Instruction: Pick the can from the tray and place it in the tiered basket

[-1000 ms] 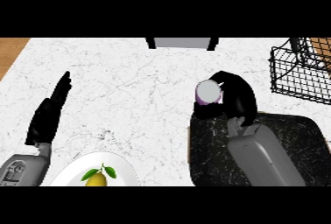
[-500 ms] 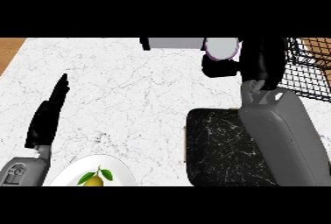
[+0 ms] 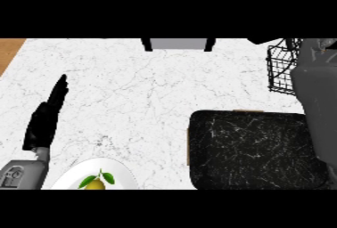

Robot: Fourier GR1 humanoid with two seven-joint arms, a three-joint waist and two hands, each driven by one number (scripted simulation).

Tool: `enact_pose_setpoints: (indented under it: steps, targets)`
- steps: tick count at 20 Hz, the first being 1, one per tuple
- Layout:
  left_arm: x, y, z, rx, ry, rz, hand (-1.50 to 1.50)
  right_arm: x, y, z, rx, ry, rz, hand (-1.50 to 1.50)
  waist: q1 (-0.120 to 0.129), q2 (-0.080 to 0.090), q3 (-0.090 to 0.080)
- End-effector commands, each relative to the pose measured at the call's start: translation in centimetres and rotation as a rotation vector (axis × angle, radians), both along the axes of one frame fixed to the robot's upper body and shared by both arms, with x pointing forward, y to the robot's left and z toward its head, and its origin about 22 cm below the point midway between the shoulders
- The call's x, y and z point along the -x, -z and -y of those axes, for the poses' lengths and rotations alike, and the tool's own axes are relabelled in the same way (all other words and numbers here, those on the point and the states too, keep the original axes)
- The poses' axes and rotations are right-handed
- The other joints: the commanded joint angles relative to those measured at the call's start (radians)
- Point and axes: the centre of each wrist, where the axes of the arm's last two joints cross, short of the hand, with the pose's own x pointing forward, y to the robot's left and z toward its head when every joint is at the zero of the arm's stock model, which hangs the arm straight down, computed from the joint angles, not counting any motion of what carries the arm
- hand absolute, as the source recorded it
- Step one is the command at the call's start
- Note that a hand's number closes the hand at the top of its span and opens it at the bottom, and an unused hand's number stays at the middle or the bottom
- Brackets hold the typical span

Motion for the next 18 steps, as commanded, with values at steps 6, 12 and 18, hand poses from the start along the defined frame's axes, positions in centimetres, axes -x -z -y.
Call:
enact_pose_setpoints:
  steps: [6,12,18]
  targets:
    - [0.8,-0.1,-0.4,-0.008,0.001,0.019,0.0,-3.6,-0.9,6.1,0.065,-0.013,-0.029,1.5,0.007,0.004,0.0]
    - [-0.3,-1.6,0.2,0.009,0.002,0.008,0.0,-4.9,0.6,10.2,0.324,0.17,-0.062,1.5,0.012,0.008,0.0]
    - [1.2,0.6,0.5,-0.013,0.009,-0.004,0.0,-5.7,2.5,15.1,0.424,0.257,-0.104,1.5,0.014,0.006,0.0]
